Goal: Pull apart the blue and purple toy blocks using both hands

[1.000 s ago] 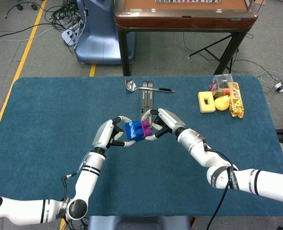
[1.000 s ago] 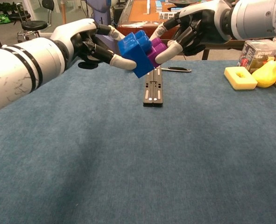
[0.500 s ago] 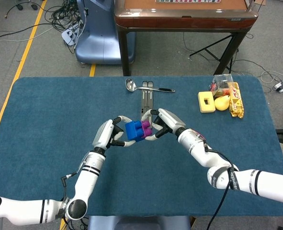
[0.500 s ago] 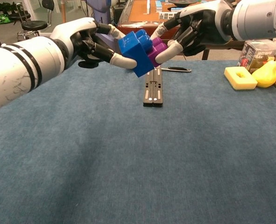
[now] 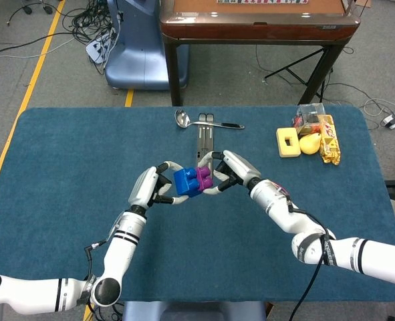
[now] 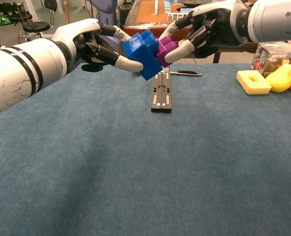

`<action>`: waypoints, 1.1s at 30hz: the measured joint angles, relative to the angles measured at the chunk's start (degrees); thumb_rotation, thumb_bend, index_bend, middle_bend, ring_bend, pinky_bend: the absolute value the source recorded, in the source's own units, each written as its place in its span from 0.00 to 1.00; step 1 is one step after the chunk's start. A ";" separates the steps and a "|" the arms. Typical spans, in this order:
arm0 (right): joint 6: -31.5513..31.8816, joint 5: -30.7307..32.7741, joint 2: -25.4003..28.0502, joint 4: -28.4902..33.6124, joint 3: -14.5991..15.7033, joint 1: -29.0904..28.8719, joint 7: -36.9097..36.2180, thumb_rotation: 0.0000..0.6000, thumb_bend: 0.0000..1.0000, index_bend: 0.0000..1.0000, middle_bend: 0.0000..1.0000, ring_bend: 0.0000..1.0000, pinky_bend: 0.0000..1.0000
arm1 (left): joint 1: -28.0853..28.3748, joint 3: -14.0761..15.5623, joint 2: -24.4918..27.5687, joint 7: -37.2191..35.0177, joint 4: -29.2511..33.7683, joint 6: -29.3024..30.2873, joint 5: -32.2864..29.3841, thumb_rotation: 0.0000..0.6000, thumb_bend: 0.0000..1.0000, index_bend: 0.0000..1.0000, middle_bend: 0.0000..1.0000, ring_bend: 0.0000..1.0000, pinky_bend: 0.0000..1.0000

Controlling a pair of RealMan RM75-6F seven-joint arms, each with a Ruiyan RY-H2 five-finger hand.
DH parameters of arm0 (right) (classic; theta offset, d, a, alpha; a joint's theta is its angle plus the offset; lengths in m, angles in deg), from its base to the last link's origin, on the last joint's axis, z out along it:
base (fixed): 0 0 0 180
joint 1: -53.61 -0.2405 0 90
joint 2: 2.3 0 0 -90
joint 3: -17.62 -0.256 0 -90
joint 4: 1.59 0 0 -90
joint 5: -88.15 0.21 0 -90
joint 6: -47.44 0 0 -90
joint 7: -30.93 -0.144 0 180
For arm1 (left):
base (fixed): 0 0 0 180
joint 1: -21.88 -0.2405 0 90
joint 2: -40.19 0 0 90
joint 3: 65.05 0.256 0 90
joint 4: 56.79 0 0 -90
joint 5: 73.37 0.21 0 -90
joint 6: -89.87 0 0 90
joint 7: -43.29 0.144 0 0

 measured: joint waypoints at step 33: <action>-0.82 -4.18 4.89 1.30 7.18 1.28 9.44 1.00 0.16 0.65 1.00 1.00 1.00 | -1.27 8.53 3.44 6.05 -1.50 -2.64 3.35 1.00 0.21 0.63 1.00 0.99 1.00</action>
